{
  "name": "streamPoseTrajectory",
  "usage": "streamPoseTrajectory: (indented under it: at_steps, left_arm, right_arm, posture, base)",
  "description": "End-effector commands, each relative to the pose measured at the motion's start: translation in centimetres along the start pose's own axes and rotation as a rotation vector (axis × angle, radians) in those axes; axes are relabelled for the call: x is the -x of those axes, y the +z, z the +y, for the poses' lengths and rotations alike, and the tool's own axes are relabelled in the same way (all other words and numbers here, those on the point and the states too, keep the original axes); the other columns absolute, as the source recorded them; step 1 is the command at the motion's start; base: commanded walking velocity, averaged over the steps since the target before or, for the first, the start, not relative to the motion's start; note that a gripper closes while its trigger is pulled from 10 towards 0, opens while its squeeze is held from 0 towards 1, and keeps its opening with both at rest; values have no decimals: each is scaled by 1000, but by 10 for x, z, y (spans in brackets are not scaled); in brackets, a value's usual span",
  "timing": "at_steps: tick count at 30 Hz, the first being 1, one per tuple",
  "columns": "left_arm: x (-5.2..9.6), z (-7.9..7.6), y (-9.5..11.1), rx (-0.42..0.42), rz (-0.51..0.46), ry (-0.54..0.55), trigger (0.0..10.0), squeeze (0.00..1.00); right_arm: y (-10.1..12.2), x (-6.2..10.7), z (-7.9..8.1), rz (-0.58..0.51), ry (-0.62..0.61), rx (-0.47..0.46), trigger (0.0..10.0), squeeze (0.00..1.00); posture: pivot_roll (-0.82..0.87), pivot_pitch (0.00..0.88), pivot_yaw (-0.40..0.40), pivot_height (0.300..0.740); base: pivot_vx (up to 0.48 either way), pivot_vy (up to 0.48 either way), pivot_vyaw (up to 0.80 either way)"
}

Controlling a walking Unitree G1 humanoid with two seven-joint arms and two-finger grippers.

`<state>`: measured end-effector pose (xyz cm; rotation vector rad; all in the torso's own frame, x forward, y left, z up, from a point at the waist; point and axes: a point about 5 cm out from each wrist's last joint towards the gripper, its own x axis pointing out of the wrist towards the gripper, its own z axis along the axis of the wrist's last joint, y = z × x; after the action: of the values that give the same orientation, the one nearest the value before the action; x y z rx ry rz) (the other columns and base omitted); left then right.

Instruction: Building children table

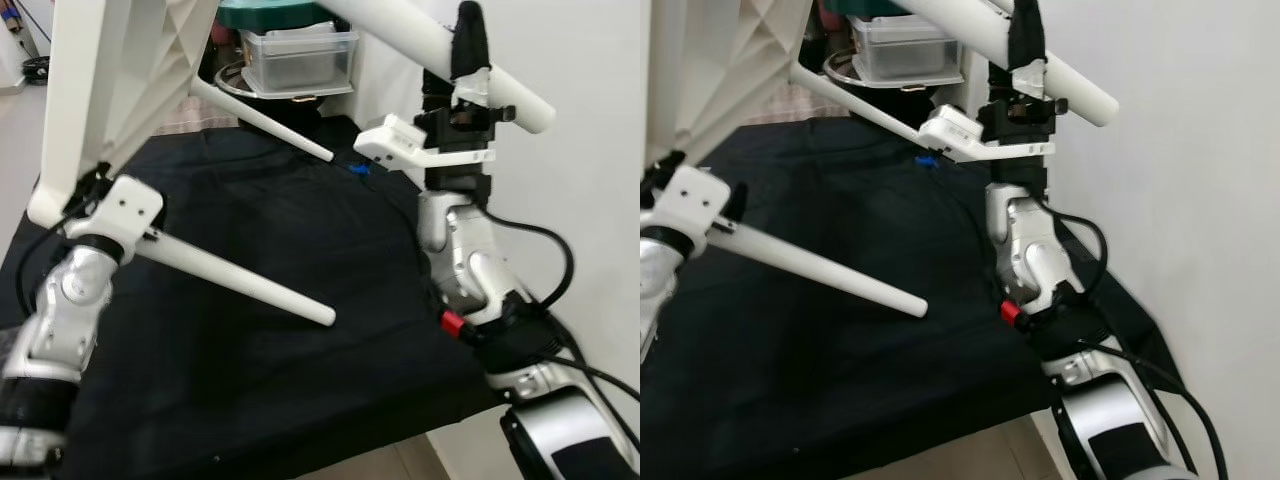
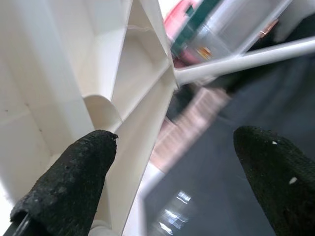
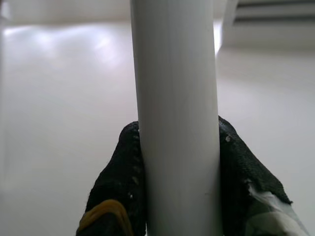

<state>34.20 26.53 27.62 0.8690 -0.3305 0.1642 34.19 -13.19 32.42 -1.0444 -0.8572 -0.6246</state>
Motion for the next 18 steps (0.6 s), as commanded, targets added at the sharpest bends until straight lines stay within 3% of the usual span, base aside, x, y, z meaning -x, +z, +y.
streamPoseTrajectory:
  at_steps: [1,3,5,6,7,8,11,12,14,15,16,17,18]
  left_arm:
    - [-1,69,-14,-77,75,230,10000,0]
    - [-20,92,10,-155,-8,242,10000,0]
    - [-20,92,10,-155,-8,242,10000,0]
    - [-28,99,23,-184,-52,242,10000,0]
    - [-28,99,23,-184,-52,242,10000,0]
    - [-38,108,38,-224,-98,247,10000,0]
    - [-44,115,50,-243,-126,252,10000,0]
    - [-50,122,64,-264,-165,261,10000,0]
    - [-50,122,64,-264,-165,261,10000,0]
    - [-55,126,77,-277,-200,272,10000,0]
    - [-55,126,77,-277,-200,272,10000,0]
    - [-59,127,89,-281,-233,278,10000,0]
    - [-59,127,89,-281,-233,278,10000,0]
  right_arm:
    - [-64,-1,-26,337,-94,-17,0,0]
    - [-77,22,-11,460,-2,-89,0,0]
    - [-77,22,-11,460,-2,-89,0,0]
    - [-82,34,-4,528,33,-122,0,0]
    - [-82,34,-4,528,33,-122,0,0]
    - [-92,48,4,645,69,-173,0,0]
    - [-99,60,10,729,104,-211,0,0]
    - [-106,78,19,837,161,-254,0,0]
    - [-106,78,19,837,161,-254,0,0]
    - [-111,100,27,943,223,-300,0,0]
    - [-111,100,27,943,223,-300,0,0]
    - [-112,121,34,1041,275,-351,0,0]
    - [-112,121,34,1041,275,-351,0,0]
  posture:
    - [118,0,-20,740]
    - [127,0,-10,740]
    - [127,0,-10,740]
    - [129,0,-8,740]
    - [129,0,-8,740]
    - [138,0,-4,740]
    - [140,0,-2,740]
    - [141,0,-1,740]
    - [141,0,-1,740]
    - [142,0,2,740]
    - [142,0,2,740]
    - [139,0,0,740]
    - [139,0,0,740]
  base:
    - [0,0,0]
    - [0,0,0]
    - [0,0,0]
    - [0,0,0]
    - [0,0,0]
    - [0,0,0]
    - [0,0,0]
    - [0,0,0]
    - [0,0,0]
    - [0,0,0]
    - [0,0,0]
    - [0,0,0]
    - [0,0,0]
